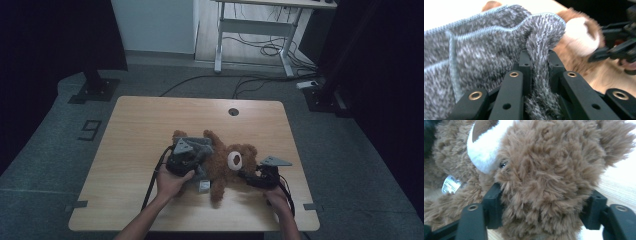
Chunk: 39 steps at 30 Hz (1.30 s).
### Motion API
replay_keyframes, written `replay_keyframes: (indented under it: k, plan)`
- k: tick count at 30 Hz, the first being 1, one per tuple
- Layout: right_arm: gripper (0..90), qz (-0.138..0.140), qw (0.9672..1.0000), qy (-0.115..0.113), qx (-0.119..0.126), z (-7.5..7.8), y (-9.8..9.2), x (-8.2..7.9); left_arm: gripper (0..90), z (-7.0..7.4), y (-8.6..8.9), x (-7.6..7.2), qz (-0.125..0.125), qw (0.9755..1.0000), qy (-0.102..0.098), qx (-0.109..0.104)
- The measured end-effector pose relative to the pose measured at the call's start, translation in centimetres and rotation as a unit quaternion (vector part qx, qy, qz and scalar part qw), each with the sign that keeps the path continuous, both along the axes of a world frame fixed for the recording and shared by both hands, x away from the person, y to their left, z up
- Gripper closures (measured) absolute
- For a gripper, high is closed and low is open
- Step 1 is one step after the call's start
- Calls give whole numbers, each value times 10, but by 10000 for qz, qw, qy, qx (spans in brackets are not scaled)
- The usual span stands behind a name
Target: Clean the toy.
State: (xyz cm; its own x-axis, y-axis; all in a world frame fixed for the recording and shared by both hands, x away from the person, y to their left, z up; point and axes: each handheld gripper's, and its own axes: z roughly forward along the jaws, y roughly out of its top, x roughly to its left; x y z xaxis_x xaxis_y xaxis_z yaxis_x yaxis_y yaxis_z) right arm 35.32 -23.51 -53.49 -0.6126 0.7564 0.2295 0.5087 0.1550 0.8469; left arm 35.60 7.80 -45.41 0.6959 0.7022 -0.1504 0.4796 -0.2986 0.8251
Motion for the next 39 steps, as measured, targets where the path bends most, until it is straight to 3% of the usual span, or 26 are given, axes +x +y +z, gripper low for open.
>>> replay_keyframes:
  k: [4,7,12,15,20,23,26,32,39]
  plan:
    - [378,-56,9998,-132,-144,2,4,-4,777,17,-35,1,-329,9994,-121,-16]
    - [383,-122,9996,-161,-191,2,6,-5,775,21,-68,4,-551,9984,-126,27]
    - [384,-162,9997,-133,-161,2,7,-6,773,15,-113,12,-711,9974,25,-60]
    - [385,-184,9997,-90,-135,2,6,-6,769,2,-130,15,-730,9972,103,89]
    - [392,-199,9997,-26,-154,0,6,-5,774,-9,-131,8,-807,9945,-372,552]
    - [394,-152,9996,-63,-213,1,7,-6,778,-9,-126,3,-841,9927,-500,712]
    - [397,-112,9997,-49,-227,1,8,-6,780,-9,-119,-1,-832,9931,-496,658]
    - [394,-18,9996,-20,-269,-1,10,-6,780,-12,-112,-12,-765,9923,-741,634]
    - [387,-71,9999,75,-56,-2,6,-3,779,-6,-98,-12,-661,9935,-814,446]
